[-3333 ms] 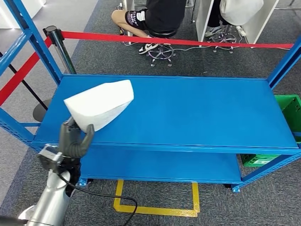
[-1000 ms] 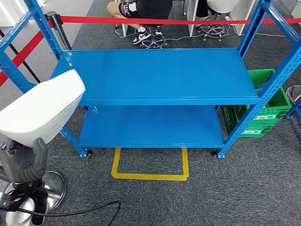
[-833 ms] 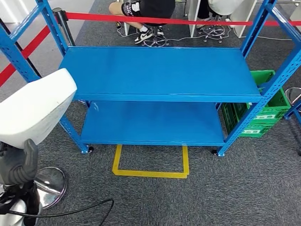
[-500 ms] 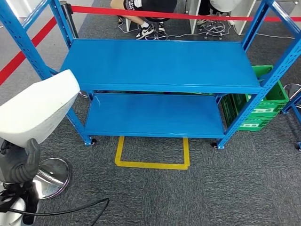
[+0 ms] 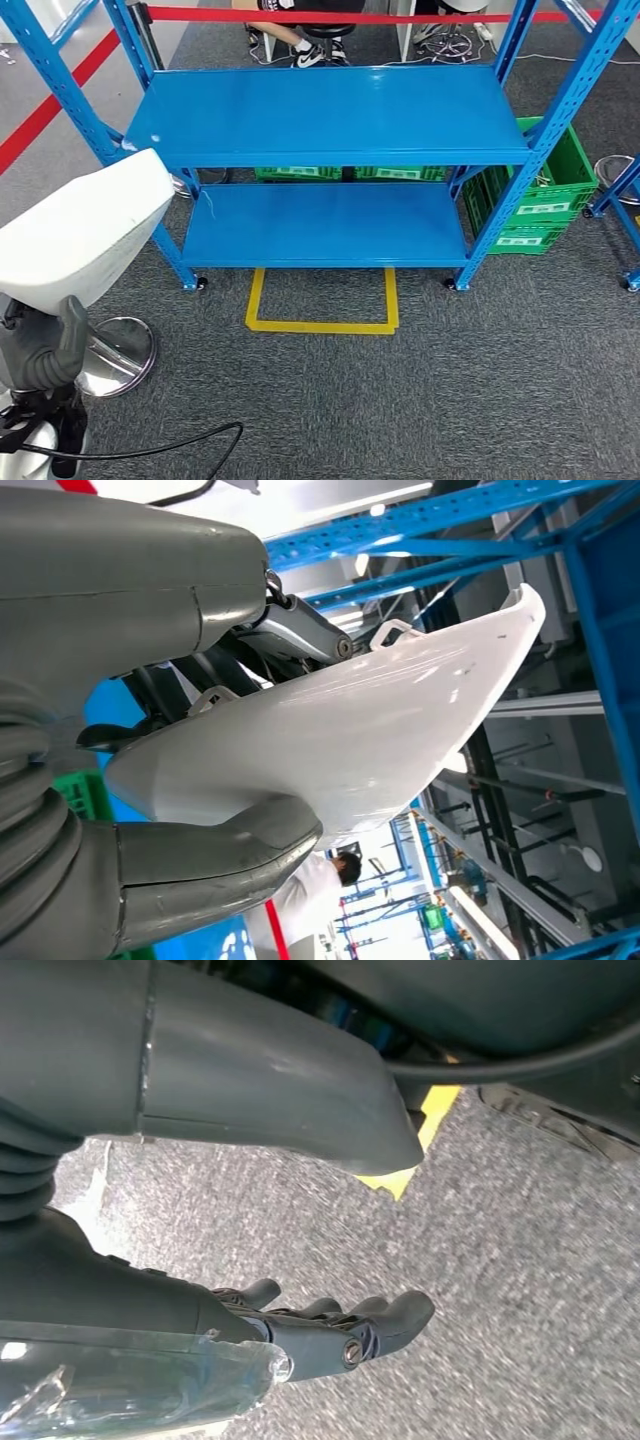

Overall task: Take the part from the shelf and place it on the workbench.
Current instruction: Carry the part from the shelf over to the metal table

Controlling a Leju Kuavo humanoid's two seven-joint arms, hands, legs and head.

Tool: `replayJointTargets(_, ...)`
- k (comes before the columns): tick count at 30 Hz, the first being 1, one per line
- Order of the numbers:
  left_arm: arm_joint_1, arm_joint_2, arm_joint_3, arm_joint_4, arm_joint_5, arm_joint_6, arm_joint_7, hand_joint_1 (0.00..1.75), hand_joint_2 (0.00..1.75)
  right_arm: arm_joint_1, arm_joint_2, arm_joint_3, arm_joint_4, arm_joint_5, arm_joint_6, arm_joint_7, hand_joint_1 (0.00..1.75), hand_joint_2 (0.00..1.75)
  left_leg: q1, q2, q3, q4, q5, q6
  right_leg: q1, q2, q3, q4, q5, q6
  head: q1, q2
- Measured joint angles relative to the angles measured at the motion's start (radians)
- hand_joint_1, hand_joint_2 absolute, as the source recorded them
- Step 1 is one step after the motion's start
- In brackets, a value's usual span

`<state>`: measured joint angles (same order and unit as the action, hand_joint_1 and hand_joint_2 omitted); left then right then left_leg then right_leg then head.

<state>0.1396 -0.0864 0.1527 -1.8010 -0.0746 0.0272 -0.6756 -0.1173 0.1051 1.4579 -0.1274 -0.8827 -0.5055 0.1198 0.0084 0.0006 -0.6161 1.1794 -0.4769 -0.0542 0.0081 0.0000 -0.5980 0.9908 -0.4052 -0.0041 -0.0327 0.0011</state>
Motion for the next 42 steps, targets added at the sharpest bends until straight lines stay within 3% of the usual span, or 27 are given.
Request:
replayJointTargets(2, -0.004, -0.001, 0.000, 0.000, 0.000, -0.001, 0.000, 1.75, 1.75, -0.001, 0.000, 0.000, 0.000, 0.000, 0.000, 0.000, 0.00, 0.00, 0.001, -0.001, 0.106, -0.142, -0.001, 0.006, 0.003, 0.002, -0.022, 0.006, 0.019, 0.008, 0.001, 0.000)
replayJointTargets(3, -0.006, -0.001, 0.000, 0.001, 0.000, -0.002, 0.000, 1.75, 1.75, -0.001, 0.000, 0.000, 0.000, 0.000, 0.000, 0.000, 0.00, 0.00, 0.000, -0.002, 0.139, -0.193, -0.012, 0.012, 0.004, 0.002, -0.030, 0.007, 0.030, 0.013, 0.001, 0.000)
replayJointTargets(4, -0.008, -0.001, 0.000, 0.002, 0.000, -0.002, 0.000, 1.75, 1.75, 0.000, -0.001, 0.000, 0.001, 0.000, 0.000, 0.000, 0.00, 0.00, -0.004, -0.002, 0.153, -0.223, -0.019, 0.021, 0.003, 0.003, -0.036, 0.006, 0.041, 0.019, 0.002, 0.000)
replayJointTargets(6, -0.008, -0.003, 0.000, 0.004, 0.000, -0.003, 0.000, 1.75, 1.75, 0.004, -0.001, 0.000, 0.001, -0.002, 0.000, 0.000, 0.00, 0.00, -0.007, 0.000, 0.138, -0.230, -0.005, 0.039, -0.002, 0.003, -0.048, 0.004, 0.052, 0.031, 0.002, 0.000)
replayJointTargets(7, -0.008, -0.004, 0.000, 0.004, -0.002, -0.004, 0.000, 1.75, 1.75, 0.007, -0.001, 0.000, 0.001, -0.003, 0.000, 0.000, 0.00, 0.00, -0.007, 0.001, 0.128, -0.230, 0.005, 0.048, -0.004, 0.003, -0.057, 0.017, 0.035, 0.037, 0.003, 0.000)
replayJointTargets(8, -0.009, -0.005, 0.000, 0.005, -0.003, -0.005, 0.000, 1.75, 1.75, 0.008, -0.001, 0.000, 0.001, -0.005, -0.001, 0.000, 0.00, 0.00, -0.006, 0.003, 0.117, -0.231, 0.016, 0.056, -0.005, 0.003, -0.070, 0.049, -0.002, 0.042, 0.004, 0.000)
replayJointTargets(10, -0.009, -0.007, 0.000, 0.006, -0.005, -0.006, 0.000, 1.75, 1.75, 0.006, -0.001, -0.001, 0.001, -0.007, -0.002, -0.003, 0.00, 0.00, -0.007, 0.004, 0.093, -0.231, 0.036, 0.063, -0.007, 0.003, -0.102, 0.171, -0.107, 0.049, 0.008, 0.000)
replayJointTargets(11, -0.009, -0.008, 0.000, 0.007, -0.005, -0.006, 0.000, 1.75, 1.75, 0.005, -0.001, -0.001, 0.001, -0.008, -0.003, -0.005, 0.00, 0.00, -0.008, 0.004, 0.079, -0.231, 0.047, 0.064, -0.007, 0.003, -0.112, 0.238, -0.144, 0.051, 0.008, 0.000)
replayJointTargets(12, -0.008, -0.008, 0.000, 0.007, -0.004, -0.005, 0.000, 1.75, 1.75, 0.004, -0.001, -0.002, 0.001, -0.010, -0.004, -0.007, 0.00, 0.00, -0.009, 0.004, 0.065, -0.230, 0.059, 0.065, -0.007, 0.003, -0.112, 0.285, -0.156, 0.051, 0.009, 0.000)
replayJointTargets(13, -0.008, -0.008, 0.000, 0.008, -0.004, -0.005, 0.000, 1.75, 1.75, 0.004, -0.001, -0.003, 0.001, -0.013, -0.005, -0.009, 0.00, 0.00, -0.009, 0.004, 0.050, -0.229, 0.070, 0.064, -0.007, 0.003, -0.098, 0.299, -0.144, 0.050, 0.009, 0.000)
replayJointTargets(14, -0.008, -0.008, 0.000, 0.009, -0.003, -0.005, 0.000, 1.75, 1.75, 0.004, -0.001, -0.004, 0.001, -0.016, -0.006, -0.010, 0.00, 0.00, -0.010, 0.003, 0.035, -0.228, 0.081, 0.062, -0.006, 0.003, -0.066, 0.278, -0.116, 0.048, 0.009, 0.000)
replayJointTargets(16, -0.008, -0.008, 0.000, 0.009, -0.003, -0.005, 0.000, 1.75, 1.75, 0.004, -0.001, -0.005, 0.001, -0.026, -0.006, -0.015, 0.00, 0.00, -0.011, 0.002, 0.012, -0.225, 0.099, 0.056, -0.005, 0.003, 0.037, 0.149, -0.077, 0.043, 0.009, 0.000)
replayJointTargets(18, -0.008, -0.009, 0.000, 0.009, -0.003, -0.008, 0.000, 1.75, 1.75, 0.003, -0.001, -0.010, 0.001, -0.037, 0.002, -0.021, 0.00, 0.00, -0.011, 0.002, -0.001, -0.224, 0.117, 0.048, -0.002, 0.005, 0.121, 0.017, -0.089, 0.038, 0.008, 0.000)
replayJointTargets(20, -0.009, -0.009, 0.000, 0.009, 0.005, -0.014, 0.000, 1.75, 1.75, 0.004, -0.001, -0.015, 0.001, -0.049, 0.014, -0.026, 0.00, 0.00, -0.010, 0.003, -0.008, -0.226, 0.136, 0.038, 0.001, 0.007, 0.134, -0.025, -0.095, 0.032, 0.007, 0.000)
replayJointTargets(22, -0.009, -0.009, 0.002, 0.010, 0.017, -0.023, 0.000, 1.75, 1.75, 0.006, -0.001, -0.019, 0.001, -0.057, 0.018, -0.031, 0.00, 0.00, -0.009, 0.001, -0.020, -0.219, 0.127, 0.027, -0.002, 0.004, 0.118, -0.024, -0.077, 0.020, 0.007, 0.000)
replayJointTargets(23, -0.009, -0.009, 0.003, 0.010, 0.022, -0.027, 0.000, 1.75, 1.75, 0.006, -0.001, -0.021, 0.001, -0.059, 0.018, -0.033, 0.00, 0.00, -0.009, 0.000, -0.031, -0.194, 0.098, 0.021, -0.004, 0.003, 0.109, -0.025, -0.067, 0.011, 0.005, 0.000)
replayJointTargets(26, -0.010, -0.009, 0.006, 0.013, 0.026, -0.029, 0.000, 1.75, 1.75, 0.003, -0.001, -0.027, 0.001, -0.064, 0.019, -0.038, 0.00, 0.00, -0.005, 0.000, -0.087, -0.010, -0.034, 0.006, -0.005, 0.000, 0.078, -0.023, -0.041, -0.001, 0.000, 0.000)
replayJointTargets(27, -0.010, -0.010, 0.007, 0.015, 0.026, -0.026, 0.000, 1.75, 1.75, 0.004, -0.001, -0.030, 0.001, -0.067, 0.021, -0.039, 0.00, 0.00, -0.004, 0.000, -0.098, 0.044, -0.051, 0.003, -0.005, 0.002, 0.065, -0.021, -0.034, -0.001, 0.000, 0.000)
replayJointTargets(28, -0.010, -0.010, 0.008, 0.018, 0.025, -0.021, 0.000, 1.75, 1.75, 0.004, -0.001, -0.033, 0.001, -0.072, 0.025, -0.040, 0.00, 0.00, -0.003, 0.000, -0.096, 0.070, -0.046, 0.001, -0.005, 0.004, 0.054, -0.018, -0.028, 0.000, 0.000, 0.000)
replayJointTargets(29, -0.010, -0.010, 0.009, 0.019, 0.025, -0.015, 0.000, 1.75, 1.75, 0.005, -0.001, -0.036, 0.001, -0.076, 0.028, -0.042, 0.00, 0.00, -0.002, -0.001, -0.077, 0.060, -0.022, 0.002, -0.005, 0.009, 0.042, -0.015, -0.022, 0.002, 0.000, 0.000)
replayJointTargets(31, -0.011, -0.011, 0.013, 0.021, 0.024, -0.004, 0.001, 1.75, 1.75, 0.004, -0.001, -0.040, 0.001, -0.082, 0.030, -0.050, 0.00, 0.00, 0.001, -0.022, 0.008, -0.044, 0.026, 0.006, -0.006, 0.022, 0.023, -0.010, -0.009, 0.008, 0.000, 0.000)
replayJointTargets(33, -0.014, -0.012, 0.020, 0.023, 0.026, 0.003, 0.002, 1.75, 1.75, 0.000, -0.001, -0.045, 0.001, -0.089, 0.027, -0.057, 0.00, 0.00, 0.006, -0.059, 0.093, -0.168, 0.028, 0.014, -0.004, 0.038, 0.006, -0.003, 0.004, 0.017, 0.001, 0.000)
replayJointTargets(34, -0.017, -0.014, 0.024, 0.024, 0.029, 0.006, 0.002, 1.75, 1.75, -0.002, -0.001, -0.048, 0.001, -0.093, 0.025, -0.060, 0.00, 0.00, 0.007, -0.070, 0.112, -0.203, 0.017, 0.018, -0.003, 0.047, -0.003, -0.001, 0.012, 0.021, 0.001, 0.000)
replayJointTargets(37, -0.028, -0.024, 0.029, 0.035, 0.036, 0.018, 0.014, 1.75, 1.75, 0.001, -0.001, -0.060, 0.002, -0.108, 0.014, -0.068, 0.00, 0.00, 0.010, -0.047, 0.106, -0.225, 0.012, 0.034, -0.003, 0.063, -0.034, 0.011, 0.023, 0.036, 0.001, 0.000)
replayJointTargets(39, -0.038, -0.035, 0.030, 0.049, 0.043, 0.039, 0.042, 1.75, 1.75, 0.008, -0.001, -0.072, 0.002, -0.129, -0.001, -0.079, 0.00, 0.00, 0.011, -0.025, 0.098, -0.225, 0.022, 0.046, -0.004, 0.042, -0.069, 0.083, -0.027, 0.045, 0.008, 0.000)
replayJointTargets(41, -0.050, -0.043, 0.032, 0.065, 0.053, 0.076, 0.078, 1.75, 1.75, 0.011, -0.002, -0.086, 0.002, -0.151, -0.016, -0.090, 0.00, 0.00, 0.007, -0.003, 0.090, -0.225, 0.030, 0.052, -0.005, 0.019, -0.120, 0.221, -0.102, 0.053, 0.014, 0.000)
replayJointTargets(42, -0.056, -0.046, 0.032, 0.073, 0.057, 0.098, 0.093, 1.75, 1.75, 0.011, -0.002, -0.093, 0.002, -0.159, -0.021, -0.093, 0.00, 0.00, 0.006, 0.009, 0.086, -0.224, 0.033, 0.053, -0.005, 0.014, -0.138, 0.277, -0.125, 0.055, 0.015, 0.000)
